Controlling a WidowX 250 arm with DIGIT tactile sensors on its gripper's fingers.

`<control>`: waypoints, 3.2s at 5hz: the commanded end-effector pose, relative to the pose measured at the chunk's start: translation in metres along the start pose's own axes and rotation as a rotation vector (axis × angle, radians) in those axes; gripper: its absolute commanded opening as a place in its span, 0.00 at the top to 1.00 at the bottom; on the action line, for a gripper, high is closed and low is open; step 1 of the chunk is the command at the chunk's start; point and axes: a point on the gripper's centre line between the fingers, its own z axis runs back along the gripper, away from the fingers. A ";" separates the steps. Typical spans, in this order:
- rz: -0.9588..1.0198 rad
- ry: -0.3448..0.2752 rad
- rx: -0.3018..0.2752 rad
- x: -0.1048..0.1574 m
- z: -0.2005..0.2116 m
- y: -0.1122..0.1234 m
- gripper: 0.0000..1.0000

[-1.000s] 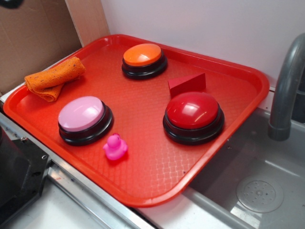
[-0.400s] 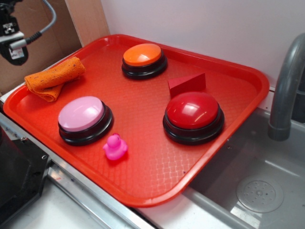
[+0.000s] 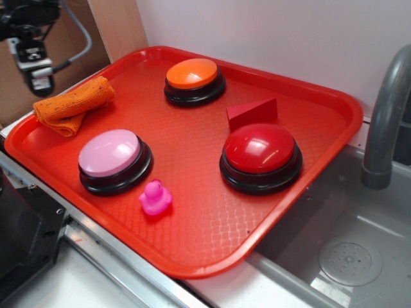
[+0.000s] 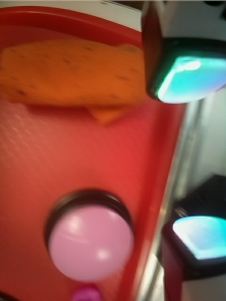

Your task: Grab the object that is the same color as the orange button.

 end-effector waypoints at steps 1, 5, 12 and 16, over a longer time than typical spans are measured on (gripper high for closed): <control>0.115 0.002 0.168 0.035 -0.002 0.028 0.00; 0.116 0.086 0.227 0.021 -0.046 0.048 0.00; 0.093 -0.121 0.026 -0.006 0.041 -0.083 1.00; 0.153 -0.189 0.053 -0.014 0.117 -0.090 1.00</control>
